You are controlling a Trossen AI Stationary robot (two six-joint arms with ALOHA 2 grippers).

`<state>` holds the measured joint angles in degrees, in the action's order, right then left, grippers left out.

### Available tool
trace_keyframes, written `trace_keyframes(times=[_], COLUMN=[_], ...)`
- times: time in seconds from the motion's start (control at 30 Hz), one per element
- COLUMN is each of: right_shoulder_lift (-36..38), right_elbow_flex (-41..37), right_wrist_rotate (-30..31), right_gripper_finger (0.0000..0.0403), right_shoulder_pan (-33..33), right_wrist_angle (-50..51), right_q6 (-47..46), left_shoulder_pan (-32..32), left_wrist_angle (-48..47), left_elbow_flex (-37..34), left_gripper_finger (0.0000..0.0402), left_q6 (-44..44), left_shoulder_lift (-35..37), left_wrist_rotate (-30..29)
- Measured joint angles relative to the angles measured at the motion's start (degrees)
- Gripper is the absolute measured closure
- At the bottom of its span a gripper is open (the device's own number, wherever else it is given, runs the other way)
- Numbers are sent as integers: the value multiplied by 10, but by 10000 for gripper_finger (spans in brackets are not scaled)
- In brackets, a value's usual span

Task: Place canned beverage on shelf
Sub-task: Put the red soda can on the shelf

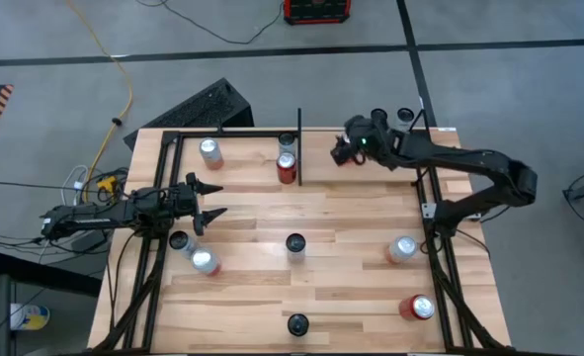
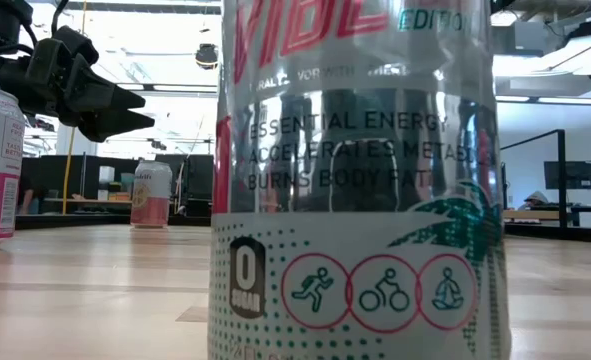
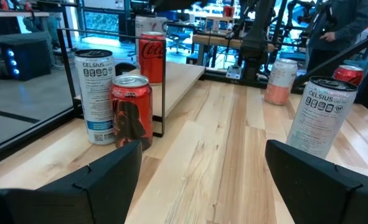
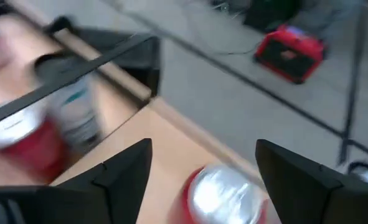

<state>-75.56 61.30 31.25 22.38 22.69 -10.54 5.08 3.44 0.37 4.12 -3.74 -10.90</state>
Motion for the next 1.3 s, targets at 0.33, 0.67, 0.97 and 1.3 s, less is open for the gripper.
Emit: trace_keyframes(times=[0.33,0.67,0.97,1.3], right_shoulder_lift=[1,-43,-44,-44], right_elbow_flex=[0,-30,-52,-52], right_wrist_rotate=[-28,-30,-95,-95], right_gripper_finger=[298,386,386,386], right_shoulder_pan=[-85,-43,4,25], right_wrist_angle=[213,197,128,107], right_q6=[-104,-100,-74,-46], left_shoulder_pan=[0,0,0,0], left_wrist_angle=[0,0,0,0], left_elbow_flex=[0,0,0,0], left_gripper_finger=[74,74,74,74], left_q6=[0,0,0,0], left_shoulder_lift=[0,0,0,0], left_wrist_rotate=[0,0,0,0])
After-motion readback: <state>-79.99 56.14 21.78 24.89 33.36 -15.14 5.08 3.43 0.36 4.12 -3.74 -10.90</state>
